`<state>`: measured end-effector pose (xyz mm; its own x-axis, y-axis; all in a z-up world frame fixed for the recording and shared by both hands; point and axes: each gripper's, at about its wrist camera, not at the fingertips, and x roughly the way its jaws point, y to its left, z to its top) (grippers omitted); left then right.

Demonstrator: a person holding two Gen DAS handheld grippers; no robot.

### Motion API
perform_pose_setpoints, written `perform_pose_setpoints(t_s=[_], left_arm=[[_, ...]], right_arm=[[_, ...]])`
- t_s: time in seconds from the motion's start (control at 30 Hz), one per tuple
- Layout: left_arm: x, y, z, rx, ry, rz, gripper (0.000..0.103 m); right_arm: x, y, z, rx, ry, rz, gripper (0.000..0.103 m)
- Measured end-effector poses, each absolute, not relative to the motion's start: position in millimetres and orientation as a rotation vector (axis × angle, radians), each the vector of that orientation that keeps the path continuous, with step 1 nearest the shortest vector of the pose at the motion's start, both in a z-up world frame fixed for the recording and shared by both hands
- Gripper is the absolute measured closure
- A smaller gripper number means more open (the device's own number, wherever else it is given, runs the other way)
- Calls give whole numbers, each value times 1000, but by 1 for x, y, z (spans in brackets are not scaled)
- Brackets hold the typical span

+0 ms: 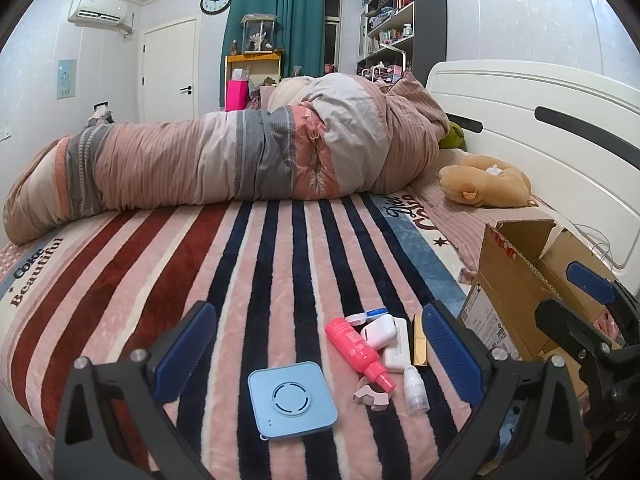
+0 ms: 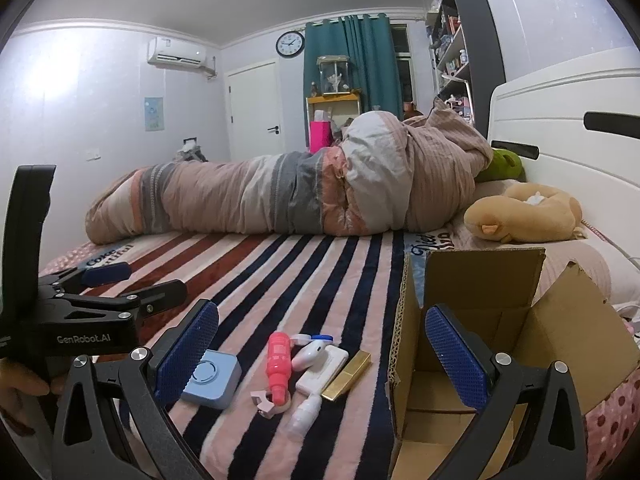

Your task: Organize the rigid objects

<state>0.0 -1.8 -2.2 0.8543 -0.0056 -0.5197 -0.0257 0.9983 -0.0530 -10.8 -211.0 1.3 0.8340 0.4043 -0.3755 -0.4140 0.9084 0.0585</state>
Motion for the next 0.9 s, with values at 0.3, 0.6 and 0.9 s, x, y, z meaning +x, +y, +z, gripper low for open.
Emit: perform_pose_setpoints(t_s=[0.3, 0.6, 0.9], left_arm=[[1, 1, -5, -73, 548, -11, 0], [-1, 2, -4, -71, 546, -6, 0], [-1, 5, -5, -71, 551, 0, 0]], right_arm=[[-11, -211, 0, -17, 391, 440, 0], [-11, -210, -1, -19, 394, 447, 0], [-12, -207, -1, -19, 388, 453, 0]])
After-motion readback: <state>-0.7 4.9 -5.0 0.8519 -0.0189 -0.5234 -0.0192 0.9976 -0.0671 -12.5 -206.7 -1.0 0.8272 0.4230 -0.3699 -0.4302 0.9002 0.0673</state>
